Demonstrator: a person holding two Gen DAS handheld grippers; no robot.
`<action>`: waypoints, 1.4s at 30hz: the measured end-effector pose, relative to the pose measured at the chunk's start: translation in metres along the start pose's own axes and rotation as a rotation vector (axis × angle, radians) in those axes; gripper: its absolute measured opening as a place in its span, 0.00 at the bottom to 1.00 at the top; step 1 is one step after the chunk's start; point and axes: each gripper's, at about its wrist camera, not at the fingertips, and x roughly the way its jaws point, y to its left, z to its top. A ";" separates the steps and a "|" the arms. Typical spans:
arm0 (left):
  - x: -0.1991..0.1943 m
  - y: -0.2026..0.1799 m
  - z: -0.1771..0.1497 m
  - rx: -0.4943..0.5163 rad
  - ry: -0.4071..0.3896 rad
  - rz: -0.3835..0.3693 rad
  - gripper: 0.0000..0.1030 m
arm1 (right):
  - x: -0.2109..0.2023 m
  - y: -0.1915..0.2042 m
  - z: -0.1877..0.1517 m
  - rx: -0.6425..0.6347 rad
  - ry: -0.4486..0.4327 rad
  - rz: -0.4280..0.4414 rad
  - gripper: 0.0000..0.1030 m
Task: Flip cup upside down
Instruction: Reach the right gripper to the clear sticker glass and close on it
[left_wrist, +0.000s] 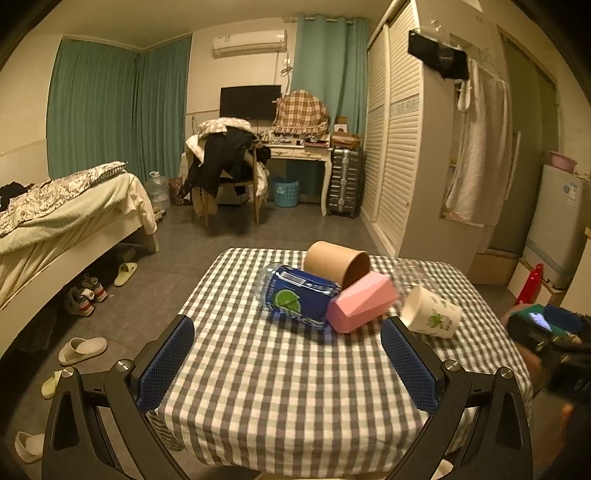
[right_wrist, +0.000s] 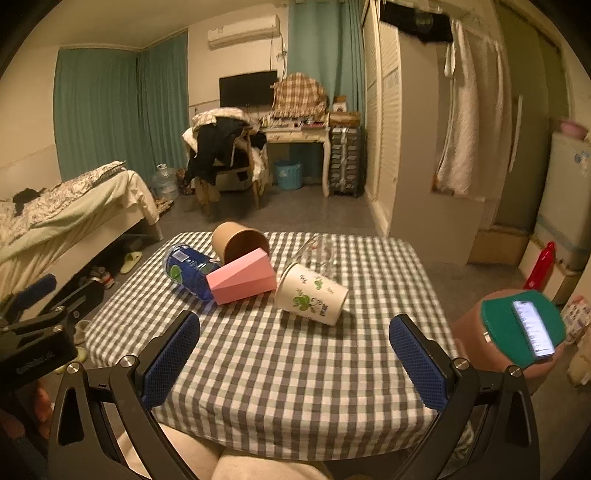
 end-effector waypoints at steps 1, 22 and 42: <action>0.007 0.002 0.003 -0.005 0.005 0.005 1.00 | 0.006 -0.004 0.006 0.013 0.018 0.009 1.00; 0.153 0.044 0.043 -0.017 0.112 0.068 1.00 | 0.265 -0.045 0.136 -0.002 0.616 0.033 1.00; 0.158 0.048 0.038 -0.027 0.145 0.068 1.00 | 0.333 -0.042 0.090 0.057 0.810 0.069 0.67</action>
